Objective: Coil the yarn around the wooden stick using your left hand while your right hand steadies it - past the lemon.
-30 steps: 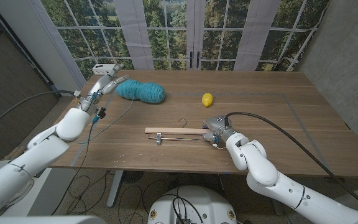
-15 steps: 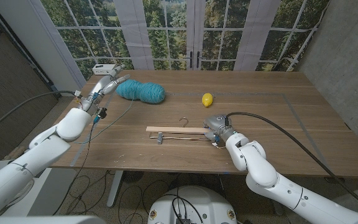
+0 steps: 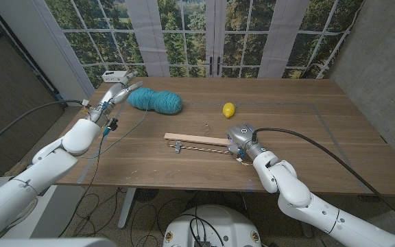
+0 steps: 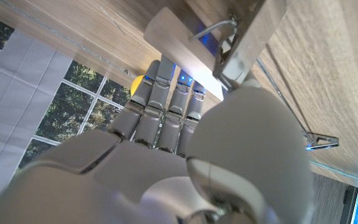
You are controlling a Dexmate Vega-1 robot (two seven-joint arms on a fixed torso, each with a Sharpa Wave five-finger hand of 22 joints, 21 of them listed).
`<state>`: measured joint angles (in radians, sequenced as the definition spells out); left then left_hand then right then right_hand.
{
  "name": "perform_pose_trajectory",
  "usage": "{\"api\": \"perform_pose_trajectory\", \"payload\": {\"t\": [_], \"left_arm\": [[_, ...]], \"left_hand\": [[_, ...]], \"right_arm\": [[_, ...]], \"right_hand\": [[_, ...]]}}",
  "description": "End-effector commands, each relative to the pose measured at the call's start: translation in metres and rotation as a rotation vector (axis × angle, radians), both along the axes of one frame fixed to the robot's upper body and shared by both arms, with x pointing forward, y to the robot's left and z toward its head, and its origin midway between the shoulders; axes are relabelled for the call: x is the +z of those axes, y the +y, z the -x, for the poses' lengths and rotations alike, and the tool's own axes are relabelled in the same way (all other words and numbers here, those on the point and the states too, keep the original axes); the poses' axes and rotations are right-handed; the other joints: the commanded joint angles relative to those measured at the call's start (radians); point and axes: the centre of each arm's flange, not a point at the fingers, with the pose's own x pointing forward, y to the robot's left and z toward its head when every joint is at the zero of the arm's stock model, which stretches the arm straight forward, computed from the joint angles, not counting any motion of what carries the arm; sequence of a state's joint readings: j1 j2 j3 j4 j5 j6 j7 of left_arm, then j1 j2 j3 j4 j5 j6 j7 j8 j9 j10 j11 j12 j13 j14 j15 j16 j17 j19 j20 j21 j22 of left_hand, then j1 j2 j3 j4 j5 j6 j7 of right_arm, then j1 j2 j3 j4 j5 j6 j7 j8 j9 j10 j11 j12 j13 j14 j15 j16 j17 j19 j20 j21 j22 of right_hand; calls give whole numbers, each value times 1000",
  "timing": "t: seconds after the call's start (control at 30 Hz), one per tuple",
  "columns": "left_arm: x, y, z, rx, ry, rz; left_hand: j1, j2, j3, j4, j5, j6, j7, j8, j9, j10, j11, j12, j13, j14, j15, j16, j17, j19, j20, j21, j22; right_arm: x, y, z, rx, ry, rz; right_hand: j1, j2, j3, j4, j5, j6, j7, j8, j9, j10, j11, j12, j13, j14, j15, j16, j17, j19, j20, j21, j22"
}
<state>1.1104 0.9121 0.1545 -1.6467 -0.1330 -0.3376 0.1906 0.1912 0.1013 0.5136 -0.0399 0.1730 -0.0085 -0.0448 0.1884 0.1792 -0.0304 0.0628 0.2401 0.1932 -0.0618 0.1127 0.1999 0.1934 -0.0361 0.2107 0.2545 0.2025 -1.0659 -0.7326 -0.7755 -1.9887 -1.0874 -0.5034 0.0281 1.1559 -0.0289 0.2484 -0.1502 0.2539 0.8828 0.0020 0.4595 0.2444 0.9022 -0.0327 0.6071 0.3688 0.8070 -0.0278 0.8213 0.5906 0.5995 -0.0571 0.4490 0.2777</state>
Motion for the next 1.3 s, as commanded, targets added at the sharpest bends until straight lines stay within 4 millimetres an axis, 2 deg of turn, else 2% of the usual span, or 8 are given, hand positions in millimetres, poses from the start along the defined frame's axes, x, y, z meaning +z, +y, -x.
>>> {"api": "perform_pose_trajectory", "payload": {"t": [0.03,0.2,0.47,0.6,0.67,0.77,1.1,1.3], "left_arm": [[17,-2,7,8,-31,-38],[23,6,14,45,-29,-62],[36,28,25,152,-41,-102],[44,39,31,195,-41,-123],[49,44,35,235,-22,-176],[54,51,41,323,-13,-213],[62,79,49,473,42,-267],[74,85,49,629,94,-402]], "left_hand": [[-12,-1,1,10,-2,0,-12,0,1,3,7,-2,4,-3,5,0,4,-1,2,-3,5],[-16,-1,-1,12,-1,-1,-13,-1,1,5,8,-2,4,-3,5,0,4,0,2,-3,5],[-20,-6,-4,12,0,-3,-16,-2,1,4,5,-4,4,-4,0,-1,3,3,-1,-2,5],[-23,-19,-10,7,1,-5,-15,-2,1,7,7,-5,4,2,-12,-1,0,11,-38,1,4],[-18,-23,-10,0,3,-8,-13,-2,1,9,9,-6,4,9,-18,0,-2,21,-64,4,4],[-4,-23,-5,-14,4,-16,-15,-3,1,8,6,-8,4,20,-33,2,-5,30,-75,6,2],[65,-31,16,-79,5,-51,-16,-4,2,0,-35,-16,4,33,-70,-4,-11,49,-55,8,-2],[109,-24,31,-110,8,-61,-13,0,2,1,-42,-18,4,34,-72,-7,-14,63,-79,9,-4]], "right_arm": [[10,-10,19,96,-331,-144],[11,-15,29,139,-519,-200],[18,-23,40,167,-693,-274],[25,-26,44,168,-733,-292],[27,-27,45,169,-752,-306],[31,-27,47,171,-775,-315],[38,-23,48,197,-835,-325],[40,-19,49,213,-858,-333]], "right_hand": [[128,150,-2,15,8,112,-133,10,21,82,-106,13,83,61,-201,-18,250,-19,-21,11,6],[119,166,-9,30,16,78,-138,22,51,72,-117,28,118,66,-202,-32,272,-31,-22,21,7],[120,165,-18,31,24,78,-135,49,79,74,-121,45,152,84,-203,-35,300,-29,-22,37,8],[120,165,-23,32,29,84,-143,66,95,75,-120,53,170,88,-202,-41,316,-29,-20,46,8],[120,164,-25,32,31,86,-144,71,100,73,-122,55,175,89,-202,-43,321,-31,-23,48,8],[121,163,-28,32,33,87,-145,80,108,74,-122,58,184,93,-203,-44,331,-33,-24,52,9],[121,161,-37,33,40,81,-146,98,131,75,-127,66,209,103,-202,-45,364,-35,-27,66,9],[121,161,-40,34,43,84,-147,103,131,76,-128,69,220,104,-202,-48,379,-39,-27,72,9]]}}
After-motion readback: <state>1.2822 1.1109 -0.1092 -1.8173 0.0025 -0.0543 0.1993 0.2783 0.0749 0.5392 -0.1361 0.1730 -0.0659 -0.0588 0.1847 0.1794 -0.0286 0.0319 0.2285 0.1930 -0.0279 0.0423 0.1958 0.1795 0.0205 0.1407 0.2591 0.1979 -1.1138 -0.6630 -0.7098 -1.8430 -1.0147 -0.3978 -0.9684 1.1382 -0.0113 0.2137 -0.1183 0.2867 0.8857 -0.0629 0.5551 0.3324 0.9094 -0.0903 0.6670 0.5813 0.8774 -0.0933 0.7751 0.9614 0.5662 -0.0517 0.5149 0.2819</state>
